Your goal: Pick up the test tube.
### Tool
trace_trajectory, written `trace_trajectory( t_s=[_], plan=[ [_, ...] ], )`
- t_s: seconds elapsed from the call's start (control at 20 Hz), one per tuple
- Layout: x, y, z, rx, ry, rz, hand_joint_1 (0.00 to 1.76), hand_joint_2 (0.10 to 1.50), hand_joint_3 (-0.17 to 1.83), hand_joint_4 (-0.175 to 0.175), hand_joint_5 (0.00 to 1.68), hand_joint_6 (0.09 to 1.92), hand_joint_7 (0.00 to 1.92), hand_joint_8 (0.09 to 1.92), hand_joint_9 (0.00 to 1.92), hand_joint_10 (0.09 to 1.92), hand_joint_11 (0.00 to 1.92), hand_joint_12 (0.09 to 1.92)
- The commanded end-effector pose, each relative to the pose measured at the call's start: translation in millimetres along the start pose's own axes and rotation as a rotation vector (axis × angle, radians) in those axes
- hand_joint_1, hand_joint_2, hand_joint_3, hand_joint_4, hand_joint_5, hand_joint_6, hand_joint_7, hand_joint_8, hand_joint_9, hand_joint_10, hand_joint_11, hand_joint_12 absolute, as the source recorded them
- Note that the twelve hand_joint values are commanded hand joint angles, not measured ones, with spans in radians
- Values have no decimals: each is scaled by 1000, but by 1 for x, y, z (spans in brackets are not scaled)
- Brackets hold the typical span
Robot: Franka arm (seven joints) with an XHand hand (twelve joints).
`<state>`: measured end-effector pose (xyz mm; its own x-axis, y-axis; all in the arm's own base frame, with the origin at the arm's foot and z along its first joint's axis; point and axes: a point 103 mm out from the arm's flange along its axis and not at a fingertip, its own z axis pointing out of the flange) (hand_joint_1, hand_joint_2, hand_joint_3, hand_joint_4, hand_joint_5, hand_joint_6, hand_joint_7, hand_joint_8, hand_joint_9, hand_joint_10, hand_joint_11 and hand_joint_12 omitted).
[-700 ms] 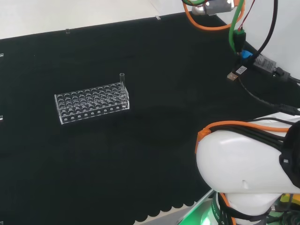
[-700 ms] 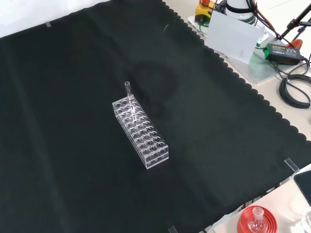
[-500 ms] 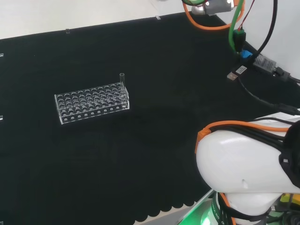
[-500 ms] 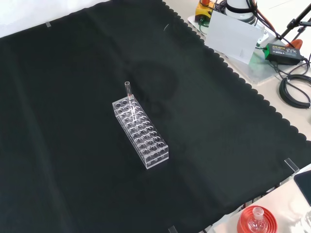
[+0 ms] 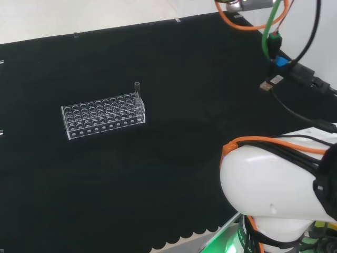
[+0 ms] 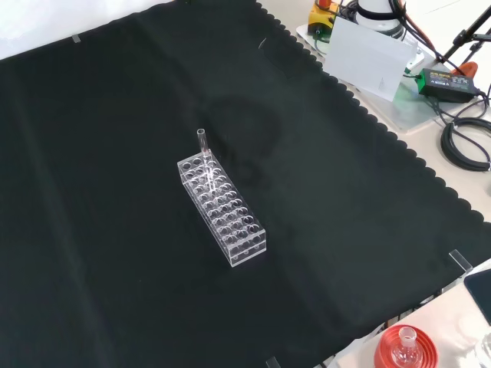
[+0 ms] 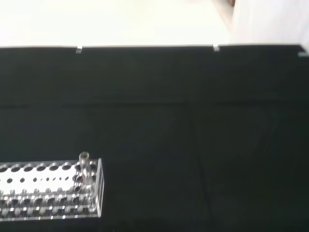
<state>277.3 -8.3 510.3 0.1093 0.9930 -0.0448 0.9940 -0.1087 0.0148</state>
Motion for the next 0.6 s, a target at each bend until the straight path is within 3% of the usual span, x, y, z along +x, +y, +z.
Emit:
trace_trajectory(
  t_s=[0.05, 0.35, 0.6],
  plan=[
    [-13, -31, -29, -53, -21, 44, 595, 1048, -138, -24, 141, 132, 113, 768, 28, 951, 0, 1237],
    [-3, -18, -27, -43, -19, 4, 611, 1053, -140, -24, 166, 117, 144, 775, 58, 955, 0, 1257],
    [0, -7, -23, -29, -3, -3, 639, 1054, -143, -28, 196, 119, 162, 783, 73, 955, 0, 1269]
  ],
)
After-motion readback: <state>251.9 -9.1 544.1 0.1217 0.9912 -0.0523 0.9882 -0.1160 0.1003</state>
